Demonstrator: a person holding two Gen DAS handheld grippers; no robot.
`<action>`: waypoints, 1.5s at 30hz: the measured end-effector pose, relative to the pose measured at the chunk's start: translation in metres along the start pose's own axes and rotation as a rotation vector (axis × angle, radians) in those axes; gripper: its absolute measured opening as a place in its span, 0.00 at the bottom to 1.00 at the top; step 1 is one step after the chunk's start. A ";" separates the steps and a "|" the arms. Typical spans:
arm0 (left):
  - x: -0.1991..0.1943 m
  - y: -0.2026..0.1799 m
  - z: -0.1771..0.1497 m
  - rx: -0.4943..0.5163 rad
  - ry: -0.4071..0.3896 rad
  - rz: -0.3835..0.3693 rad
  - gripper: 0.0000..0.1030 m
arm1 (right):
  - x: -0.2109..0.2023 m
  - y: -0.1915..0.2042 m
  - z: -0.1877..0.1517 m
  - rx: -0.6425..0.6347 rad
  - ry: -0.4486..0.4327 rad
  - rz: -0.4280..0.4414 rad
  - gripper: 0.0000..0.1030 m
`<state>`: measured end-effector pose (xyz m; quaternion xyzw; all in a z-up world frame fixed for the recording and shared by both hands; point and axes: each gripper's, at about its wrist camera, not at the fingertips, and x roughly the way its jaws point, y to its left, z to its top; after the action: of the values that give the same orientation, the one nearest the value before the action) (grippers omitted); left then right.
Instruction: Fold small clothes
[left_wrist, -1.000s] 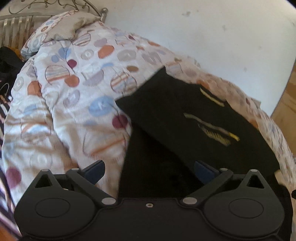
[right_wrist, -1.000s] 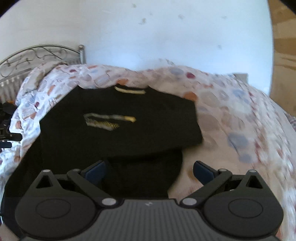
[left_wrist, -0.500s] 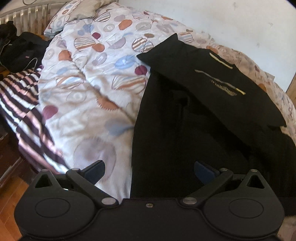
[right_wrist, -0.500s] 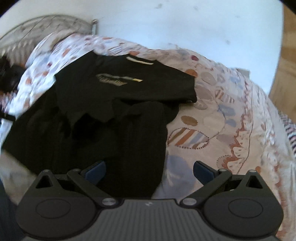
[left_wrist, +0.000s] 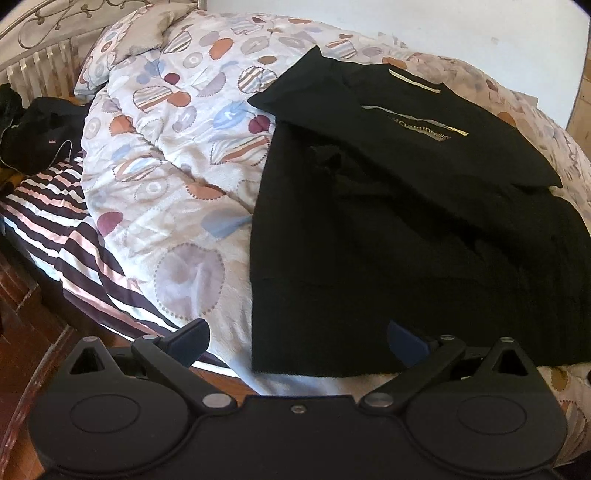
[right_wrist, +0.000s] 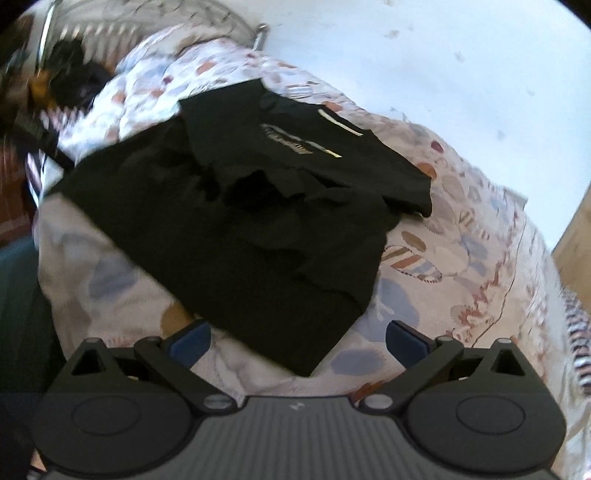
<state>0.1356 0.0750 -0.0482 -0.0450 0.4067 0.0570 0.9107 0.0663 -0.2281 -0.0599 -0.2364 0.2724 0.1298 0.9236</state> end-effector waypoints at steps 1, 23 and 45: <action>0.000 -0.001 -0.001 -0.002 0.002 -0.002 0.99 | 0.002 0.005 -0.002 -0.022 0.006 -0.008 1.00; -0.014 -0.010 -0.010 0.000 -0.055 -0.105 0.99 | 0.025 0.042 -0.005 -0.285 -0.152 -0.185 0.63; 0.015 -0.107 -0.034 0.350 -0.251 -0.111 0.97 | 0.035 -0.084 0.124 0.302 -0.159 0.246 0.07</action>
<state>0.1360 -0.0338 -0.0782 0.0991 0.2907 -0.0597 0.9498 0.1803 -0.2331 0.0431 -0.0491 0.2417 0.2173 0.9444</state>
